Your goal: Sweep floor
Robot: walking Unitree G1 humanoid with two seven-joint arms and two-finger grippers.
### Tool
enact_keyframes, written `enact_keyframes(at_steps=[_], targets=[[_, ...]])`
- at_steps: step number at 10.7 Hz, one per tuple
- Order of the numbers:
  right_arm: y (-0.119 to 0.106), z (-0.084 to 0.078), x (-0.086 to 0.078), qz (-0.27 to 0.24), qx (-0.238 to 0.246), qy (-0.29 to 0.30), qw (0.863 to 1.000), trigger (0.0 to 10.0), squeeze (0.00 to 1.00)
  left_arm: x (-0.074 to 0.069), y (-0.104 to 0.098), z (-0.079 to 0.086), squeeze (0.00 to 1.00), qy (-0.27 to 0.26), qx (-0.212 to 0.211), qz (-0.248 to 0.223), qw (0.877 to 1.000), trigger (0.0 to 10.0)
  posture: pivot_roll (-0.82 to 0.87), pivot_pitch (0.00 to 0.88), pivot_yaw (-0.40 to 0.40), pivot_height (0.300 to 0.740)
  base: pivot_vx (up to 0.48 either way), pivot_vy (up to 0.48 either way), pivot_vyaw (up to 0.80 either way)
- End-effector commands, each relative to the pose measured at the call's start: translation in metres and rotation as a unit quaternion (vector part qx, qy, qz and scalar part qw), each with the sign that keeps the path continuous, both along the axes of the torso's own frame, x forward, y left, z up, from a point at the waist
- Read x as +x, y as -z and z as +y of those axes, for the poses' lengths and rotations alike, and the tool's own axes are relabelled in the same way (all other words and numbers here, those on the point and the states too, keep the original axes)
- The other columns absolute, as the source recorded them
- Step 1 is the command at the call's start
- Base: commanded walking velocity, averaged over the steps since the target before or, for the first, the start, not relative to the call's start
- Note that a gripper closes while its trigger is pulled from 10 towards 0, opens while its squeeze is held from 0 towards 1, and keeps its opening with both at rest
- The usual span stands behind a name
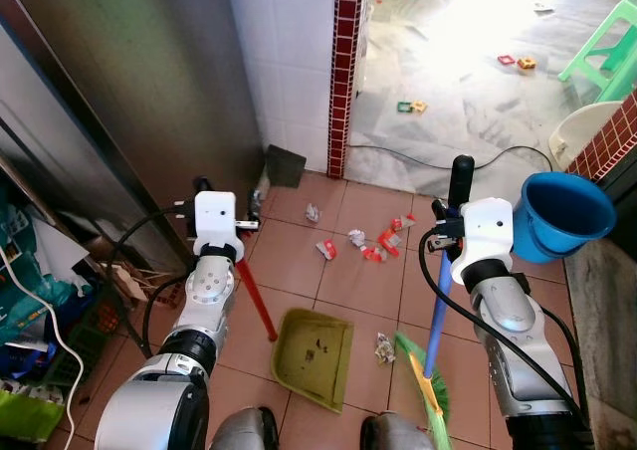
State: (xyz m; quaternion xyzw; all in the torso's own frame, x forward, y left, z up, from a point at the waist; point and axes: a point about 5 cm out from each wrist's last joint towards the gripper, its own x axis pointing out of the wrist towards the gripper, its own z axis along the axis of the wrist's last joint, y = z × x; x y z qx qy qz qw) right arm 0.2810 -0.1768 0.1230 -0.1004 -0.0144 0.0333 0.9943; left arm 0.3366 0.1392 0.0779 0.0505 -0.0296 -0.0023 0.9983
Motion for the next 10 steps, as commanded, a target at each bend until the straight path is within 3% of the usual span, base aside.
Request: enact_keyframes(at_steps=[1,6,10], targets=[[-0.004,0.001,0.003,-0.018,0.006,0.002,1.000,10.0,0.00,-0.002,-0.001,0.000,1.00,0.015,0.013,-0.003,1.000,10.0,-0.14,0.030,0.053,0.740,0.000,0.000,0.00],[0.000,0.007,0.009,-0.020,0.012,-0.004,1.000,10.0,0.00,-0.021,-0.007,0.011,1.00,0.032,0.000,-0.018,0.999,10.0,-0.11,0.021,0.049,0.740,0.000,0.000,0.00],[0.004,0.009,0.010,-0.019,0.015,-0.008,1.000,10.0,0.00,-0.056,-0.019,0.014,1.00,0.046,-0.022,-0.011,0.999,10.0,-0.08,0.018,0.041,0.740,0.000,0.000,0.00]])
